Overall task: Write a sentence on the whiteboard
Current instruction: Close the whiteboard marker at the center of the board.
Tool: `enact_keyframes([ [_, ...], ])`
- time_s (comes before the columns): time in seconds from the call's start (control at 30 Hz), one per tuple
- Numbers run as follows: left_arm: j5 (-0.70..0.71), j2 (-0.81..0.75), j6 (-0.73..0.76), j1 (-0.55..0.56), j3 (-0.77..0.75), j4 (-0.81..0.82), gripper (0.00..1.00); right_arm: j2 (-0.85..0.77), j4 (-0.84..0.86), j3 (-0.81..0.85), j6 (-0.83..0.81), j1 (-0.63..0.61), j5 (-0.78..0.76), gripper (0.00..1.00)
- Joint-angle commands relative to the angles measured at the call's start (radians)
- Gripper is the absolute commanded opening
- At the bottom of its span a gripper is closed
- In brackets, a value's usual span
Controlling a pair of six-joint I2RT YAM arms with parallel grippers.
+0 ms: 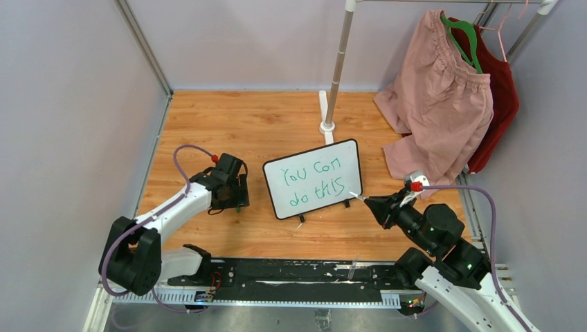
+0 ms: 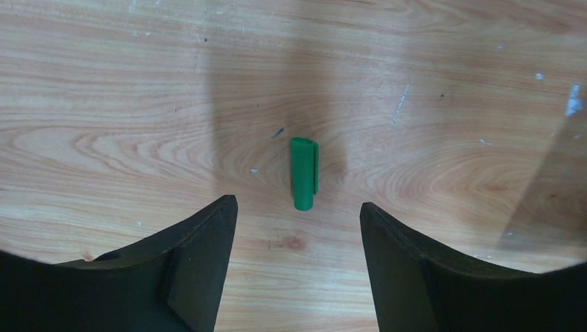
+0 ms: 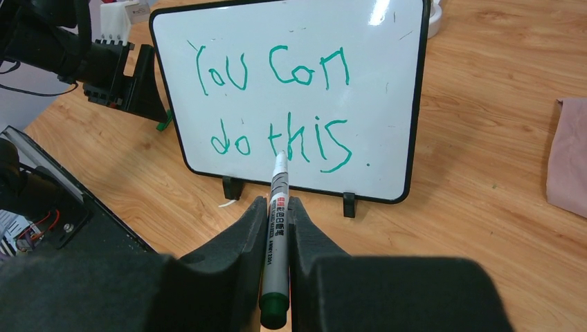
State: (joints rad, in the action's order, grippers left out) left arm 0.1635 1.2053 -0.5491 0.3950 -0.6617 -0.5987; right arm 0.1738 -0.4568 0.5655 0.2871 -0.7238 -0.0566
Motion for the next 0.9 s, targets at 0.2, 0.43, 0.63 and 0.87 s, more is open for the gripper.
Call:
enact_keyframes([
  [0.2,0.017,0.073,-0.007,0.004,-0.035,0.048,0.64,-0.010,-0.005,0.006,-0.002,0.010,0.000,0.00],
  [0.43,0.042,0.147,-0.003,0.002,-0.102,0.022,0.59,-0.023,-0.005,0.005,-0.001,0.010,-0.003,0.00],
  [0.63,0.020,0.199,0.013,-0.017,-0.102,0.041,0.55,-0.026,-0.006,0.005,-0.003,0.010,0.000,0.00],
  [0.87,-0.009,0.213,0.044,-0.022,-0.096,0.056,0.55,-0.030,-0.005,0.004,-0.001,0.010,0.004,0.00],
])
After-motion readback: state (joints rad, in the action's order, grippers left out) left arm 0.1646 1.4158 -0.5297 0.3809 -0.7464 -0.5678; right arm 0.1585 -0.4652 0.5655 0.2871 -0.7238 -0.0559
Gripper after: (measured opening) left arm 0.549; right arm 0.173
